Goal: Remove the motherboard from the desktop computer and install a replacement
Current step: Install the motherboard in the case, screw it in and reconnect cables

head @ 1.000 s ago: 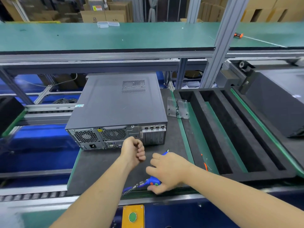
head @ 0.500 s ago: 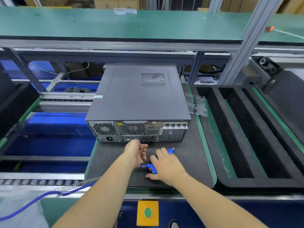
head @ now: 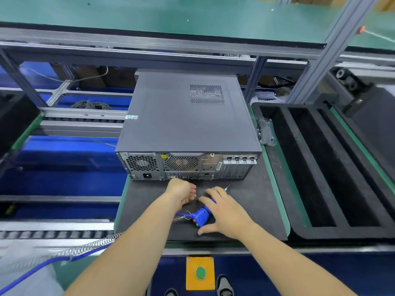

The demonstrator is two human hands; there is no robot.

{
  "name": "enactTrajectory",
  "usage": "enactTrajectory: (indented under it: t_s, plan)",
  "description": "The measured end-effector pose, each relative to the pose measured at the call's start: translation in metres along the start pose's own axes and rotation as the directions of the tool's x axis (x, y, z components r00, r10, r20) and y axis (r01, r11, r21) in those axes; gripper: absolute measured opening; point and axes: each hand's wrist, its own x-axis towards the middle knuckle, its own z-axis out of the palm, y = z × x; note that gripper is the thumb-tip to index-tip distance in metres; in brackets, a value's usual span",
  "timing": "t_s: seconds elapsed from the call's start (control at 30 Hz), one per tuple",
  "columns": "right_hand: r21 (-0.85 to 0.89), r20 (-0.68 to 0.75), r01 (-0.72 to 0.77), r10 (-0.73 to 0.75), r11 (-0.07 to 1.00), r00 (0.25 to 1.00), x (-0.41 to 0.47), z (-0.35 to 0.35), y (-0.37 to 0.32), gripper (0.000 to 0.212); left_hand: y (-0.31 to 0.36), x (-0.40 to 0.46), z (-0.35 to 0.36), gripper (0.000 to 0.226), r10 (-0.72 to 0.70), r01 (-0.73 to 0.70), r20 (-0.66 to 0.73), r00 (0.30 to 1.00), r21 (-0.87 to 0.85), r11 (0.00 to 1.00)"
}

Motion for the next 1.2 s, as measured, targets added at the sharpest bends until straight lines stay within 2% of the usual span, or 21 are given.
enactTrajectory:
  t_s: [0.07, 0.17, 0.23, 0.3, 0.33, 0.37, 0.4, 0.43, 0.5, 0.53, 0.57, 0.67, 0.77, 0.8, 0.87, 0.93, 0.97, 1.0, 1.1, 1.13, 1.2]
  plan:
    - [0.034, 0.024, -0.002, 0.001, 0.999, 1.0, 0.0, -0.002, 0.003, 0.102, 0.002, -0.004, -0.003, 0.024, 0.034, -0.036, 0.03, 0.999, 0.053, 0.998]
    - [0.236, -0.031, -0.057, 0.066, 0.97, 0.997, 0.0, -0.002, 0.005, 0.086, 0.004, -0.01, -0.003, 0.02, 0.094, -0.103, 0.078, 0.992, 0.125, 0.987]
    - [0.39, -0.079, -0.087, 0.127, 0.917, 0.989, 0.0, -0.003, 0.006, 0.063, 0.004, -0.012, 0.002, 0.014, 0.185, -0.201, 0.091, 0.979, 0.23, 0.952]
    - [0.568, -0.241, -0.112, 0.295, 0.815, 0.925, -0.001, -0.007, 0.003, 0.023, 0.003, -0.016, 0.01, 0.018, 0.28, -0.311, 0.135, 0.95, 0.36, 0.88]
    - [0.689, -0.3, -0.146, 0.461, 0.71, 0.835, -0.001, -0.009, 0.003, 0.01, 0.002, -0.018, 0.016, 0.023, 0.33, -0.374, 0.176, 0.927, 0.439, 0.817]
    - [0.823, -0.264, -0.186, 0.652, 0.537, 0.711, 0.0, -0.014, 0.002, 0.016, 0.001, -0.023, 0.022, 0.027, 0.377, -0.443, 0.233, 0.896, 0.512, 0.736]
    - [0.939, -0.116, -0.196, 0.795, 0.284, 0.596, 0.001, -0.02, 0.003, 0.02, 0.0, -0.028, 0.03, 0.03, 0.417, -0.514, 0.304, 0.857, 0.568, 0.643]
    - [0.987, 0.097, -0.162, 0.85, -0.013, 0.519, 0.003, -0.025, 0.006, 0.021, -0.001, -0.032, 0.04, 0.031, 0.445, -0.584, 0.384, 0.809, 0.607, 0.538]
    - [0.856, 0.467, -0.047, 0.733, -0.515, 0.495, 0.004, -0.033, 0.015, 0.023, -0.001, -0.041, 0.066, 0.028, 0.468, -0.679, 0.513, 0.72, 0.66, 0.321]
    - [0.752, 0.56, 0.026, 0.659, -0.658, 0.502, 0.001, -0.036, 0.021, 0.024, 0.001, -0.044, 0.079, 0.026, 0.481, -0.684, 0.523, 0.704, 0.683, 0.257]
    - [0.676, 0.593, 0.095, 0.616, -0.731, 0.519, -0.002, -0.039, 0.03, 0.024, 0.003, -0.046, 0.093, 0.024, 0.492, -0.677, 0.514, 0.702, 0.696, 0.239]
    - [0.617, 0.593, 0.197, 0.614, -0.762, 0.521, -0.012, -0.048, 0.061, 0.019, 0.013, -0.053, 0.125, 0.029, 0.528, -0.726, 0.554, 0.643, 0.661, 0.19]
    - [0.629, 0.6, 0.238, 0.657, -0.74, 0.457, -0.015, -0.058, 0.102, 0.023, 0.027, -0.06, 0.141, 0.033, 0.547, -0.751, 0.636, 0.544, 0.66, -0.02]
    - [0.652, 0.594, 0.244, 0.683, -0.718, 0.424, -0.013, -0.062, 0.117, 0.026, 0.033, -0.063, 0.144, 0.034, 0.582, -0.746, 0.658, 0.478, 0.654, -0.126]
    - [0.694, 0.568, 0.255, 0.729, -0.674, 0.381, -0.006, -0.072, 0.146, 0.031, 0.054, -0.074, 0.148, 0.04, 0.688, -0.758, 0.672, 0.275, 0.592, -0.275]
    - [0.715, 0.543, 0.241, 0.738, -0.656, 0.4, 0.005, -0.082, 0.174, 0.031, 0.087, -0.076, 0.154, 0.032, 0.835, -0.768, 0.546, 0.069, 0.563, -0.305]
    - [0.725, 0.532, 0.224, 0.737, -0.651, 0.417, 0.012, -0.086, 0.188, 0.029, 0.107, -0.071, 0.154, 0.025, 0.888, -0.738, 0.458, 0.037, 0.612, -0.284]
    - [0.733, 0.525, 0.209, 0.734, -0.647, 0.43, 0.02, -0.088, 0.201, 0.026, 0.128, -0.064, 0.151, 0.021, 0.917, -0.684, 0.391, 0.076, 0.689, -0.238]
    - [0.76, 0.513, 0.156, 0.73, -0.631, 0.453, 0.044, -0.095, 0.24, 0.022, 0.162, -0.027, 0.129, 0.02, 0.871, -0.438, 0.241, 0.427, 0.898, -0.034]
    - [0.765, 0.517, 0.125, 0.717, -0.632, 0.467, 0.051, -0.097, 0.25, 0.026, 0.159, -0.015, 0.122, 0.022, 0.852, -0.389, 0.203, 0.483, 0.921, 0.001]
    - [0.761, 0.531, 0.083, 0.691, -0.643, 0.491, 0.063, -0.102, 0.265, 0.037, 0.149, -0.001, 0.118, 0.022, 0.858, -0.378, 0.194, 0.475, 0.926, -0.001]
